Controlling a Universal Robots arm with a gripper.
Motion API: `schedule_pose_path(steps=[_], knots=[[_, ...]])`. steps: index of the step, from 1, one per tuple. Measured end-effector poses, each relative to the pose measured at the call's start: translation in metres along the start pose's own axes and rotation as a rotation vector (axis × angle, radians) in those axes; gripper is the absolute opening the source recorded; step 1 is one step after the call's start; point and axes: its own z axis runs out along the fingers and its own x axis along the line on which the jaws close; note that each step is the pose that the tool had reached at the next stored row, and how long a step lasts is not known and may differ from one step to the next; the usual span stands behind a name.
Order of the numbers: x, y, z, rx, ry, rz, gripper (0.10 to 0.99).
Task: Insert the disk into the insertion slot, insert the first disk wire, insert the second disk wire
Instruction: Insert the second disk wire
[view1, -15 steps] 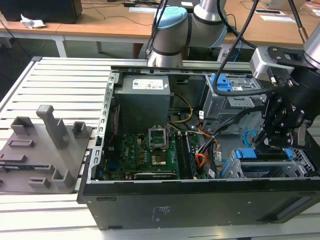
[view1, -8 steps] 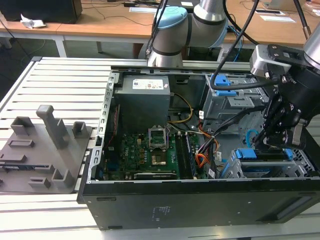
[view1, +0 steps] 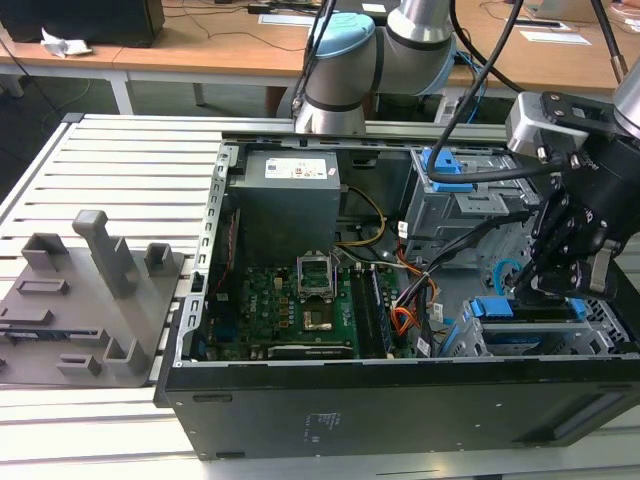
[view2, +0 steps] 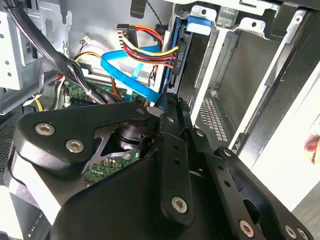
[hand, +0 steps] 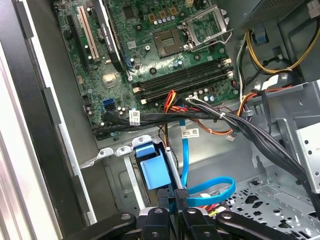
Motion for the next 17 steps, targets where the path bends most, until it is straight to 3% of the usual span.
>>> schedule_pose_path(steps=[10,17], knots=[[-0.0015,-0.005,0.0051,0.0,0.0002,-0.005,0.165],[-0.0032,-0.0082,0.0064,-0.003,0.0067,-0.151,0.165]])
